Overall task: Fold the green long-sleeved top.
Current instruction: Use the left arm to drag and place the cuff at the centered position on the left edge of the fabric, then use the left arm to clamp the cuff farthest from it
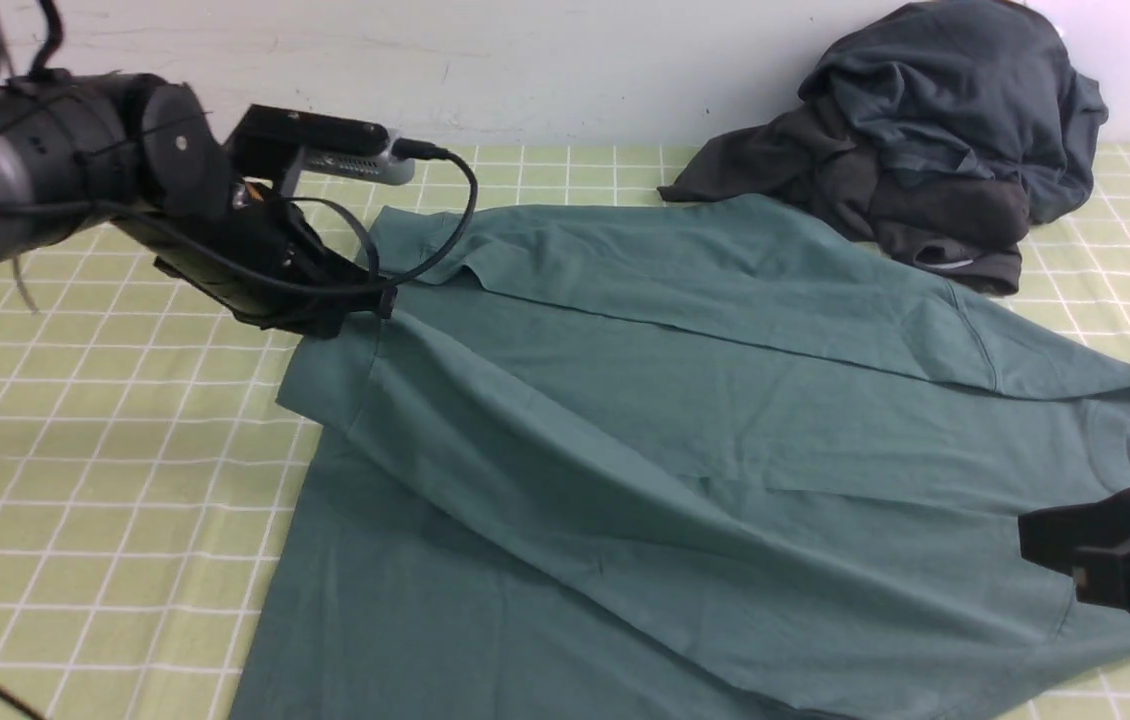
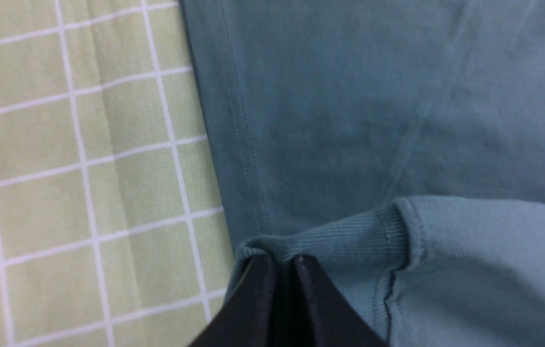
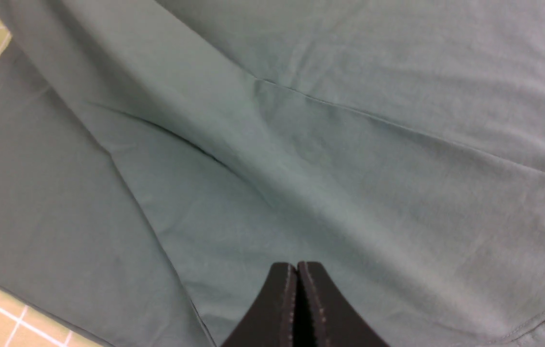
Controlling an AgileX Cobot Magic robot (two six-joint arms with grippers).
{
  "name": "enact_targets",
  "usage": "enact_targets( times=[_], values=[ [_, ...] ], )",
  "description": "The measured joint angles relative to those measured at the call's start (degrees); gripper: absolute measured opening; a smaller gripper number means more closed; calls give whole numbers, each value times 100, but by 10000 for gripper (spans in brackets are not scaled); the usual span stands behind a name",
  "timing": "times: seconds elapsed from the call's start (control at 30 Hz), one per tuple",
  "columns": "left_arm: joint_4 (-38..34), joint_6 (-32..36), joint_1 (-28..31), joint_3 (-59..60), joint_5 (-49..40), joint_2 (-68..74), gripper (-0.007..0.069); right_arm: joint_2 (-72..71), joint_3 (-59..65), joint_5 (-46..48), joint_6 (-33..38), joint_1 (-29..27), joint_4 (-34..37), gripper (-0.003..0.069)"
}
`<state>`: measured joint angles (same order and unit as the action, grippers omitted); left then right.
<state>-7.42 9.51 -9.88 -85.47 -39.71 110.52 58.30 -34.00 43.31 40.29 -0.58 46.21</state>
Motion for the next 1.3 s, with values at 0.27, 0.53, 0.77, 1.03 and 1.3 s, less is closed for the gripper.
enact_targets(
  times=[0.27,0.53,0.77,1.03,1.3],
  values=[
    [37,-121,216,-2609,-1070,1752,264,0,0,-80,127,0,0,-10],
    [51,-1158,447,-4691,-411,3460,387,0,0,-228,511,0,0,-10],
    [-74,-1131,441,-5050,-22,3956,283,0,0,-260,791,0,0,-10],
    [-139,-699,399,-5056,67,3914,23,0,0,-278,877,0,0,-10],
    [-67,-508,255,-5051,-1892,2824,20,0,0,-280,882,0,49,-10]
  ],
)
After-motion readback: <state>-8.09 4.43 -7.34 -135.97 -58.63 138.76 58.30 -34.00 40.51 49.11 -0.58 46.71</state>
